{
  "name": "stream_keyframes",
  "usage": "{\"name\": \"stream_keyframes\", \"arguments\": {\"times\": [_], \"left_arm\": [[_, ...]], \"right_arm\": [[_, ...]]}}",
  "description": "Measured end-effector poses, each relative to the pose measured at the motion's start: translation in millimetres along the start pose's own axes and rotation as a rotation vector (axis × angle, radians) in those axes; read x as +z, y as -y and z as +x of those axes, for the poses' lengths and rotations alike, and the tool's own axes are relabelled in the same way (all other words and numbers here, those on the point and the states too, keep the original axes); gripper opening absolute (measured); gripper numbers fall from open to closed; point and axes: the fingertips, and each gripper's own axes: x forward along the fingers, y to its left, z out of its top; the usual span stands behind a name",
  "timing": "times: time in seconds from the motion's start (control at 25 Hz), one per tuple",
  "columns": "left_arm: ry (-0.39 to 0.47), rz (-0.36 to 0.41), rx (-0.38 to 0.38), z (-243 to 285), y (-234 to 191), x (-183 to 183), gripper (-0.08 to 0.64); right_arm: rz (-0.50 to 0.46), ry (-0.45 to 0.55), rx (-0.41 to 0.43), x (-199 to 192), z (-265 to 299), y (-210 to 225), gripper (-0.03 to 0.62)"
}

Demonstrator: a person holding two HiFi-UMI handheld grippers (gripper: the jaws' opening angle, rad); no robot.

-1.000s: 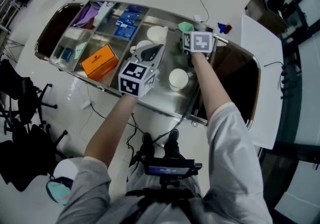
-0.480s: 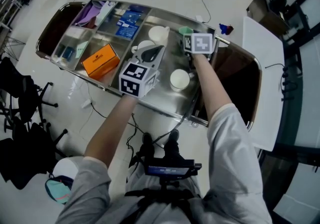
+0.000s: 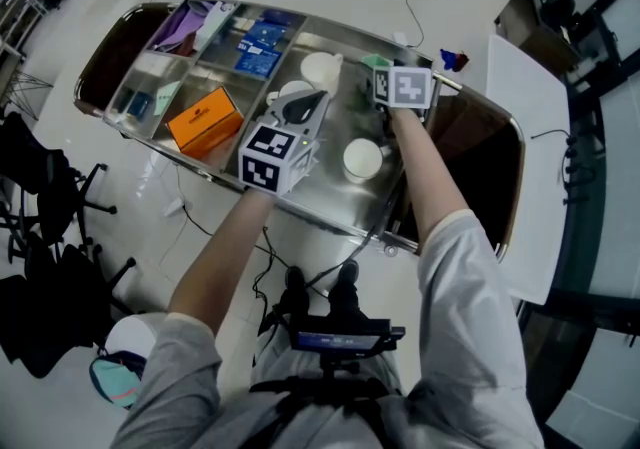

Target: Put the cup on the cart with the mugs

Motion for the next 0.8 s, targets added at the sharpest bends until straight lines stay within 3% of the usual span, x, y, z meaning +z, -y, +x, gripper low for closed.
{"name": "stream_keyframes", "arguments": {"times": [0.44, 0.6, 0.8], "left_arm": [[0.017, 0.025, -0.020, -17, 14, 15, 0.006], [0.022, 0.034, -0.025, -33, 18, 19, 0.006], [0.028, 0.042, -0.027, -61, 21, 17, 0.006]], "right_arm": [[0.017, 0.088, -0.025, 33, -58, 2, 0.379], [0.001, 0.107, -0.001, 34, -94, -11, 0.295], [-0.038, 0.133, 0.033, 25, -143, -29, 0.130]]}}
